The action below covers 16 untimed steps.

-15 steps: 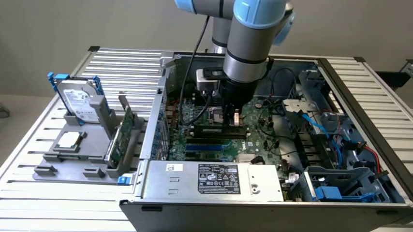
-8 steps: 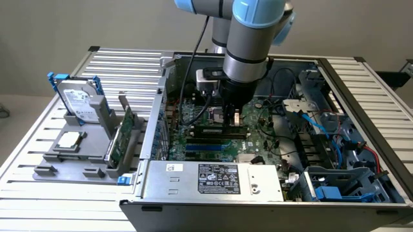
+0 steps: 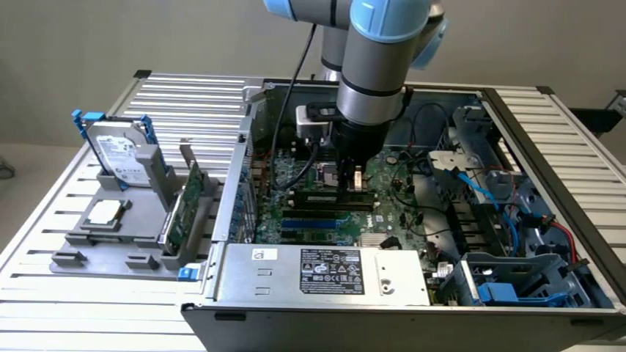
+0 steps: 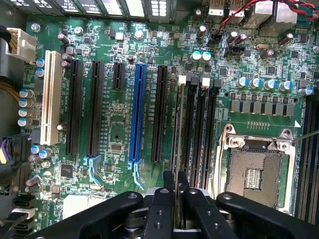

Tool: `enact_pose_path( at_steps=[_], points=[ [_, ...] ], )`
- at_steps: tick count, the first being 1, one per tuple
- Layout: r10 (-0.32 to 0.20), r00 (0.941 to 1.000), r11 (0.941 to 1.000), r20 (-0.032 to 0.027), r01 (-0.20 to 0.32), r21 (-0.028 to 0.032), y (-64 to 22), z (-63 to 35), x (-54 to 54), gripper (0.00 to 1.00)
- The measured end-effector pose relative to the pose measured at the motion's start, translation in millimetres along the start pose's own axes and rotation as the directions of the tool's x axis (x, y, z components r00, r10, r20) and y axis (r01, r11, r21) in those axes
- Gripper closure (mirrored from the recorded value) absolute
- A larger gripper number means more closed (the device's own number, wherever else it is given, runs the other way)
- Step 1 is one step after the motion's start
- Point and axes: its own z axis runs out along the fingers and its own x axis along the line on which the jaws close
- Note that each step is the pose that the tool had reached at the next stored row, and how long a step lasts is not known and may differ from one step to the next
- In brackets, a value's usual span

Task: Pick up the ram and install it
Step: 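Insert the ram into the slot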

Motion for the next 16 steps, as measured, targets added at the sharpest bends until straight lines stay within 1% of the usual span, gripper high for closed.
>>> enact_pose_path(
  at_steps=[7,16],
  points=[
    [0.0,1.0,1.0,-0.0002,0.0,0.0007,0.0,0.5,-0.4,0.86],
    [0.009,1.0,1.0,0.0004,-0.009,0.0007,-0.2,3.7,-1.7,0.86]
  ],
)
